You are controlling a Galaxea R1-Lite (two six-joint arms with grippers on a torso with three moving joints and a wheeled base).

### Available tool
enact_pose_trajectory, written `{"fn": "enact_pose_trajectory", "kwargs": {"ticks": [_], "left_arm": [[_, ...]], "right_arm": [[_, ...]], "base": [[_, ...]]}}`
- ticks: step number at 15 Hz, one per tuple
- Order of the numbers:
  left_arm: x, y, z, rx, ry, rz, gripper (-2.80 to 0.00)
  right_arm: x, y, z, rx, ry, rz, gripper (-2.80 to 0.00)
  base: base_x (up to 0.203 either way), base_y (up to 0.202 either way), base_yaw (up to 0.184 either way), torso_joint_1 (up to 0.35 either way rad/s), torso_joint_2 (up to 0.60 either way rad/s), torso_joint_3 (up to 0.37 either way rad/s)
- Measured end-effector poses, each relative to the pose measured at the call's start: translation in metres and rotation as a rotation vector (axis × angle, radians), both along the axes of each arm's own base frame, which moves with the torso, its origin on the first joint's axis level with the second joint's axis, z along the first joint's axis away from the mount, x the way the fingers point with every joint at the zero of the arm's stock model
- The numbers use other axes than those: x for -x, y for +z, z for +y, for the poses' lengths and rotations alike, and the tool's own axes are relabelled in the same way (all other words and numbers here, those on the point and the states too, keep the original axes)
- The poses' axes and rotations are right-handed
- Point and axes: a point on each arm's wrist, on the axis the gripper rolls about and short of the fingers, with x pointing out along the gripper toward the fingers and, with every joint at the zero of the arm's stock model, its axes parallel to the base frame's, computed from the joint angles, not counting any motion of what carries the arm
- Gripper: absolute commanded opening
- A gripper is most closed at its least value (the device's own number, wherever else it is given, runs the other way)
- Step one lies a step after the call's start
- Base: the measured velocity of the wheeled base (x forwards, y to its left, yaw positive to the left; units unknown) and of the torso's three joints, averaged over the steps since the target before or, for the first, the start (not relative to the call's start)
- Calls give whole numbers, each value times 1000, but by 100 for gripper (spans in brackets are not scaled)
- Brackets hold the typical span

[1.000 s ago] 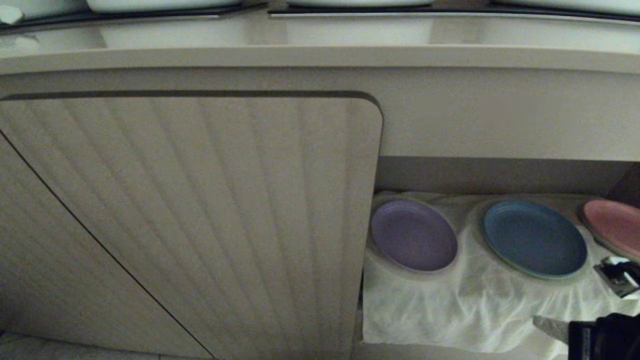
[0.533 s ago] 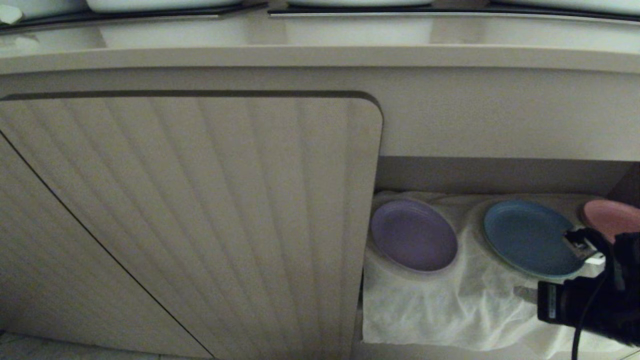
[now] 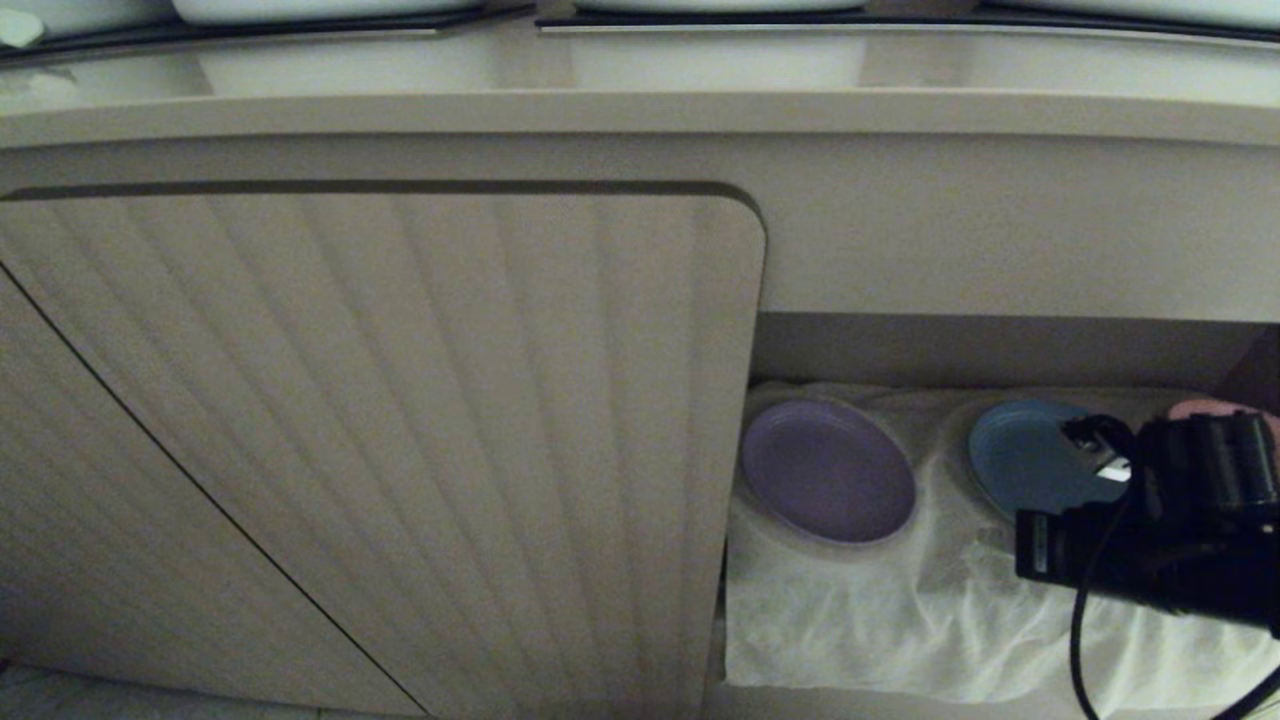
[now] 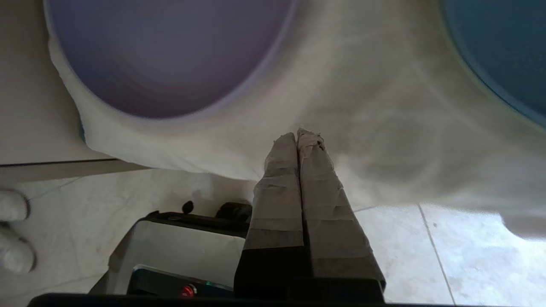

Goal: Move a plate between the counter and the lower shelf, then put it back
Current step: Pick up the plate in the cupboard

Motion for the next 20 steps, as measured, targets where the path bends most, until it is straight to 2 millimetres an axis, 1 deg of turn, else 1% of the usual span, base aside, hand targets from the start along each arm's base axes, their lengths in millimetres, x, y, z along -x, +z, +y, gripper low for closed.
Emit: {"fn": "enact_pose_trajectory", "kwargs": {"ticks": [4, 5, 11, 20], "left_arm": [[0, 0, 0, 0, 0, 0, -280], [0, 0, 0, 0, 0, 0, -280], [0, 0, 0, 0, 0, 0, -280], [0, 0, 0, 0, 0, 0, -280]], "right_arm": [[-15, -5, 2, -7, 21, 11, -280], [-18, -5, 2, -7, 21, 11, 0], [-35, -7, 3, -8, 22, 6, 0], [-52, -13, 5, -9, 21, 11, 0]], "base": [[0, 0, 0, 0, 0, 0], [0, 0, 0, 0, 0, 0], [0, 0, 0, 0, 0, 0], [0, 0, 0, 0, 0, 0]]}}
